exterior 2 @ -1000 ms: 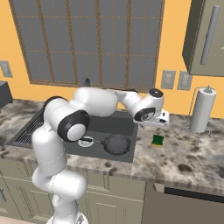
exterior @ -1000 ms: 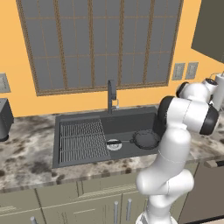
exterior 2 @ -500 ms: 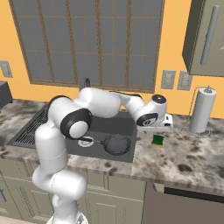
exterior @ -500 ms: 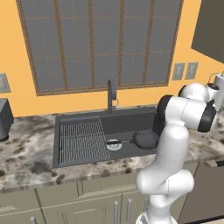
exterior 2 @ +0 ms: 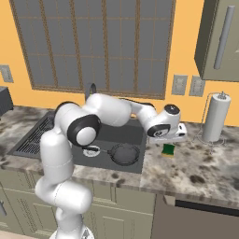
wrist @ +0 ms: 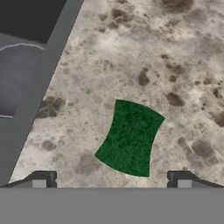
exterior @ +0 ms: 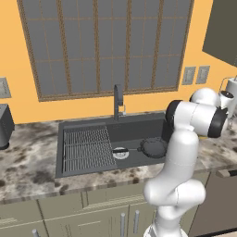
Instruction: Pick the pan and sponge and place them into the sink. Then turn on the water.
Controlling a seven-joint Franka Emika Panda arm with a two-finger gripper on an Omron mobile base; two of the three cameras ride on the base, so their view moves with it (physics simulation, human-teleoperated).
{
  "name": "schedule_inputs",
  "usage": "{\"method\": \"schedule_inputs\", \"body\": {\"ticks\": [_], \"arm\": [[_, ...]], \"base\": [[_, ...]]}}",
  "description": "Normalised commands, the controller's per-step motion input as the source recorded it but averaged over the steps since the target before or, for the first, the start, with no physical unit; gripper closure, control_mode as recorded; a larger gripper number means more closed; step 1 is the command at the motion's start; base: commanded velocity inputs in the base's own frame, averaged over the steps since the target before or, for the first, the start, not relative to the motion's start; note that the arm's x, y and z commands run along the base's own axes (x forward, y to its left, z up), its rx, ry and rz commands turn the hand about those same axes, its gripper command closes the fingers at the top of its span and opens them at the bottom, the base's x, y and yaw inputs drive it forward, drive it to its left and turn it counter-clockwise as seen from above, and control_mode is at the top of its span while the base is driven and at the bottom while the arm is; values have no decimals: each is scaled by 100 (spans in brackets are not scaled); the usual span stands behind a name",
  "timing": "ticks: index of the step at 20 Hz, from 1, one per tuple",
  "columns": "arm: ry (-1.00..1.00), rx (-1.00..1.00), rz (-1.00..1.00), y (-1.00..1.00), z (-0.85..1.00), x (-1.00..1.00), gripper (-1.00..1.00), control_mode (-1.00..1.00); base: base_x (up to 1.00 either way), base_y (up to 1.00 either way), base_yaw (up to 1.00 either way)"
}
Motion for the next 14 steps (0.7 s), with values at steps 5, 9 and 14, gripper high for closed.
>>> {"method": "schedule_inputs", "body": {"ticks": [5, 9, 14], "arm": [[0, -1, 7, -2, -13, 0, -100, -100], [0, 0, -1, 0, -6, 0, -100, -100], [0, 1, -13, 0, -3, 0, -100, -100]], "base": [[0, 0, 0], [0, 0, 0], [0, 0, 0]]}}
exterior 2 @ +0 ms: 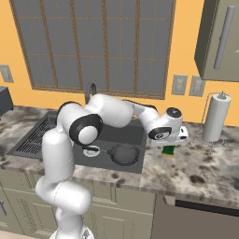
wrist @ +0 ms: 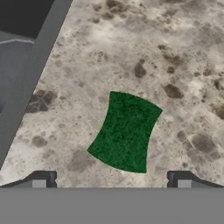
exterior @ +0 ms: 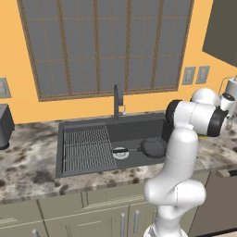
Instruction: Pick the pan and sponge and place them into the sink. Then turn on the water.
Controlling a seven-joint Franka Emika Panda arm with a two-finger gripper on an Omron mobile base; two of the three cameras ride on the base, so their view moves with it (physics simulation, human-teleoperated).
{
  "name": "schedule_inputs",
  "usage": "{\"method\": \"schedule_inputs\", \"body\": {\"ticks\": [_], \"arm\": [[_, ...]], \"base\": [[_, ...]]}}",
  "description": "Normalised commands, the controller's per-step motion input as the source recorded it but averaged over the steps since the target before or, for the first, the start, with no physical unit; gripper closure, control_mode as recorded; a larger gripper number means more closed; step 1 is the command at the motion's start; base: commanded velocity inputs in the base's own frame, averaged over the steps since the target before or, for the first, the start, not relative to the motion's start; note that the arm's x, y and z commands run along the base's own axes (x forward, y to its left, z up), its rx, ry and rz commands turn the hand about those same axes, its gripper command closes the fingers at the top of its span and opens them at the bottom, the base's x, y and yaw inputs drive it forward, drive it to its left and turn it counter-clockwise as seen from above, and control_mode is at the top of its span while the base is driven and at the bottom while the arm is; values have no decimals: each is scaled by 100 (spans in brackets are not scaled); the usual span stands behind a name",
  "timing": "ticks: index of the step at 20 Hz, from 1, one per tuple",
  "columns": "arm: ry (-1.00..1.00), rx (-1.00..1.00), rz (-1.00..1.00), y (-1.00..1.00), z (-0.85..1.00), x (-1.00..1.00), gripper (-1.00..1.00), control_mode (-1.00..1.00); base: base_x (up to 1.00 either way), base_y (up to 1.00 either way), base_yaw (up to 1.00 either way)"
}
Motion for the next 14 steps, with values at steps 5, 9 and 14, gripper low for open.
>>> {"method": "schedule_inputs", "body": {"ticks": [5, 9, 14], "arm": [[0, 7, -16, 1, 0, 0, -100, -100], [0, 6, -11, 4, 0, 0, -100, -100], [0, 0, -1, 1, -2, 4, -100, -100]], "base": [[0, 0, 0], [0, 0, 0], [0, 0, 0]]}}
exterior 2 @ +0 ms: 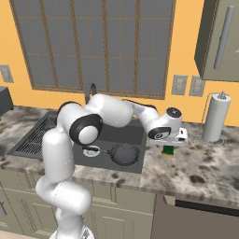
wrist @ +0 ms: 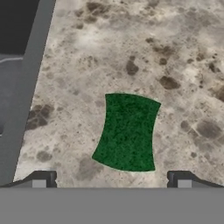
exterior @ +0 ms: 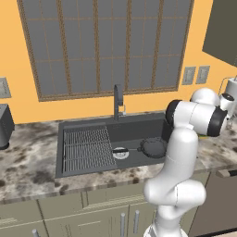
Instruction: Pick the pan and sponge and place them into the sink. Then turn on the water.
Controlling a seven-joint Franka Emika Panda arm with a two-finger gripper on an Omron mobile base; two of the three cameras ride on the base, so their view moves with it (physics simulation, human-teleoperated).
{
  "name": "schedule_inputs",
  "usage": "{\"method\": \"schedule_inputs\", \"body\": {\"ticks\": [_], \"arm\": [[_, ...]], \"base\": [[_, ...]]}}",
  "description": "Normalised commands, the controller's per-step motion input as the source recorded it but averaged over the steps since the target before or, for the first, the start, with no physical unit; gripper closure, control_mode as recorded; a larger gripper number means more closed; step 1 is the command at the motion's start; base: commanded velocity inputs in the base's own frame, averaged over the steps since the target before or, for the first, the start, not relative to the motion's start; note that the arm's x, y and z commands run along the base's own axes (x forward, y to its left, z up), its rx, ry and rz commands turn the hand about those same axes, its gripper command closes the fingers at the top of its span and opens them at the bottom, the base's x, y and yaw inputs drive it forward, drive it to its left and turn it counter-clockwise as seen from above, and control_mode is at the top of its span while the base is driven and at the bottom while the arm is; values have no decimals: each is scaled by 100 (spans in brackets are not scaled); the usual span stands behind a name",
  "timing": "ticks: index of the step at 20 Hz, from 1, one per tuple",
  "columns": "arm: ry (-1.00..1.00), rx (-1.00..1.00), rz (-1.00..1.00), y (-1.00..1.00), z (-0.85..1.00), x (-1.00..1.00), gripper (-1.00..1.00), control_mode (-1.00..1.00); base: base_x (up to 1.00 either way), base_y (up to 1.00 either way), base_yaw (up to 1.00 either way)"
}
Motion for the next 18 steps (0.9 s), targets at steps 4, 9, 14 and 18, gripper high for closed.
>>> {"method": "schedule_inputs", "body": {"ticks": [4, 9, 14, 18], "arm": [[0, 0, 0, 0, -9, 9, -100, -100], [0, 0, 0, 1, -24, 12, -100, -100], [0, 0, 0, 0, -27, 16, -100, -100], [0, 0, 0, 0, -11, 16, -100, -100]], "base": [[0, 0, 0], [0, 0, 0], [0, 0, 0], [0, 0, 0]]}}
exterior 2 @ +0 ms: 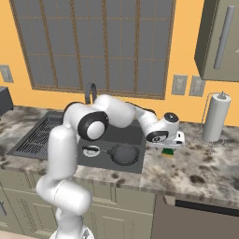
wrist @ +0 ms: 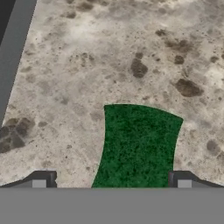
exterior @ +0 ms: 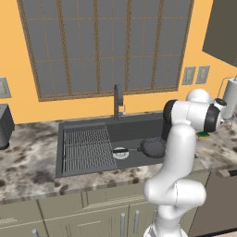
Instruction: Pick the pan and sponge and place them into the sink. Then turn on the water.
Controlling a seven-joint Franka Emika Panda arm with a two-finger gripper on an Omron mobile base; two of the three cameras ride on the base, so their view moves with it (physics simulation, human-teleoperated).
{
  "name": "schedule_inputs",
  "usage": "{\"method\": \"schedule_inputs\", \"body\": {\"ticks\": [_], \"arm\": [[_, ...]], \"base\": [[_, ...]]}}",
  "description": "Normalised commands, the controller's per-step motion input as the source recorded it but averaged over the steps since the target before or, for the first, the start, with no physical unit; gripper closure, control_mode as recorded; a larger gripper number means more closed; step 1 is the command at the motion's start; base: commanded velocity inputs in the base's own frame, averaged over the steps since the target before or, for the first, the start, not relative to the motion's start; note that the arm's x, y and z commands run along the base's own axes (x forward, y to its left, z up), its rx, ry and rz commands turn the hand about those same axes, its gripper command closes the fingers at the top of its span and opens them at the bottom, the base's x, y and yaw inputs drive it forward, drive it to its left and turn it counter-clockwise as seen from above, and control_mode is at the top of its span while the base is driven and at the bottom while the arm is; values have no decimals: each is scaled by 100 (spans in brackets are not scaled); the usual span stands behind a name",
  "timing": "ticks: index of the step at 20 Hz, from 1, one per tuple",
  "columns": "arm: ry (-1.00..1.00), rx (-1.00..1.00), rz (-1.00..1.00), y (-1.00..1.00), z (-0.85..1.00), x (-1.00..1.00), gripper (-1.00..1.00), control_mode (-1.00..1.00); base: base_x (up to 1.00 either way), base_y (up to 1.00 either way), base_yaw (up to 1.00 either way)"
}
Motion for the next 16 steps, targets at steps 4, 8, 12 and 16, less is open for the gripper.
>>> {"method": "schedule_inputs", "body": {"ticks": [4, 8, 12, 16], "arm": [[0, 0, 0, -1, -3, 16, -100, -100], [0, 0, 0, -11, 0, 16, -100, -100], [0, 0, 0, -22, 0, 13, -100, -100], [0, 0, 0, -21, -7, 7, -100, -100]], "base": [[0, 0, 0], [0, 0, 0], [0, 0, 0], [0, 0, 0]]}}
